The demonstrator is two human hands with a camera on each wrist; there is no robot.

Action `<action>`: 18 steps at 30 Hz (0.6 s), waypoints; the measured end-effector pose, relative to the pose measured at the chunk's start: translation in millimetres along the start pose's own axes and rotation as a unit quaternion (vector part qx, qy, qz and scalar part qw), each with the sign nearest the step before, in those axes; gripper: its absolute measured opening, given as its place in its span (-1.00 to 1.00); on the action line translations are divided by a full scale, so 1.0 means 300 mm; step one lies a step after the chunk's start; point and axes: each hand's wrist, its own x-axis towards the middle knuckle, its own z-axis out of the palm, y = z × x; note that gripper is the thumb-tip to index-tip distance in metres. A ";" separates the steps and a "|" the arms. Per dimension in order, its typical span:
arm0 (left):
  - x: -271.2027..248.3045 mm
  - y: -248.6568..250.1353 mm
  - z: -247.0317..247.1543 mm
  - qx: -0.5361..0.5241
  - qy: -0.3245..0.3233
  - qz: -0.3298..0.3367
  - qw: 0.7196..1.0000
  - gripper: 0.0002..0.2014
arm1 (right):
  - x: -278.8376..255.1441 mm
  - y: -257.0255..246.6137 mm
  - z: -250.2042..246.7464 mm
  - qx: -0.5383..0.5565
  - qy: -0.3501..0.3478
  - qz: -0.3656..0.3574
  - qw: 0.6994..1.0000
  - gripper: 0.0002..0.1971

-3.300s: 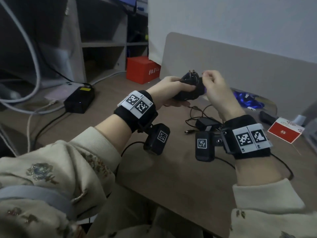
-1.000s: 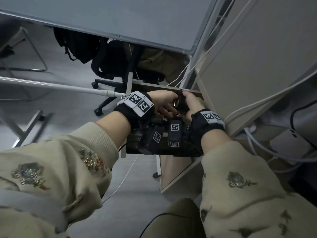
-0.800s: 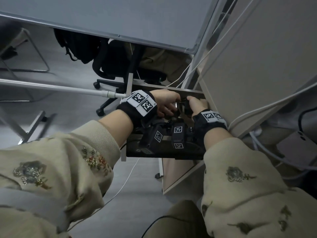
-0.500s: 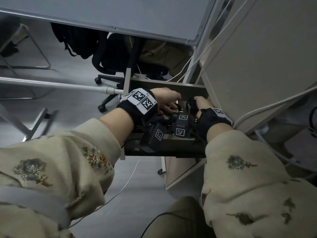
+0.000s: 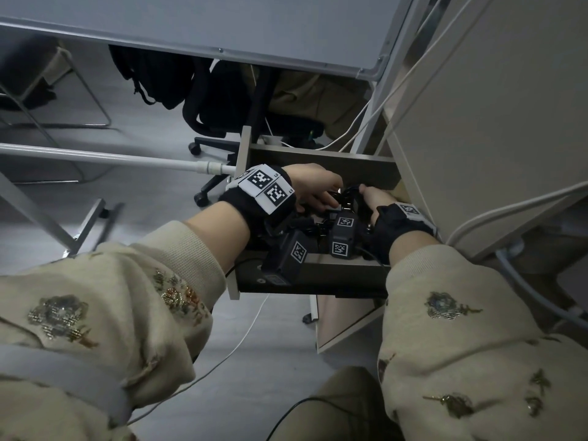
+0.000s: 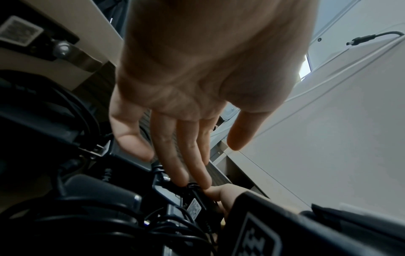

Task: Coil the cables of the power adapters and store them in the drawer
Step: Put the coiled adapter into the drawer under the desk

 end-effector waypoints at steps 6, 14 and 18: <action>0.001 0.000 0.000 0.007 0.000 0.003 1.000 -0.86 | 0.102 0.022 0.004 -0.071 -0.009 -0.035 0.997 -0.40; -0.048 0.008 0.003 0.012 0.000 0.014 1.000 -0.82 | -0.094 0.003 -0.032 -0.057 -0.076 -0.068 0.993 -0.55; -0.094 0.016 -0.005 0.000 0.001 0.028 1.000 -0.86 | -0.173 -0.062 -0.064 -0.102 -0.066 -0.099 0.988 -0.71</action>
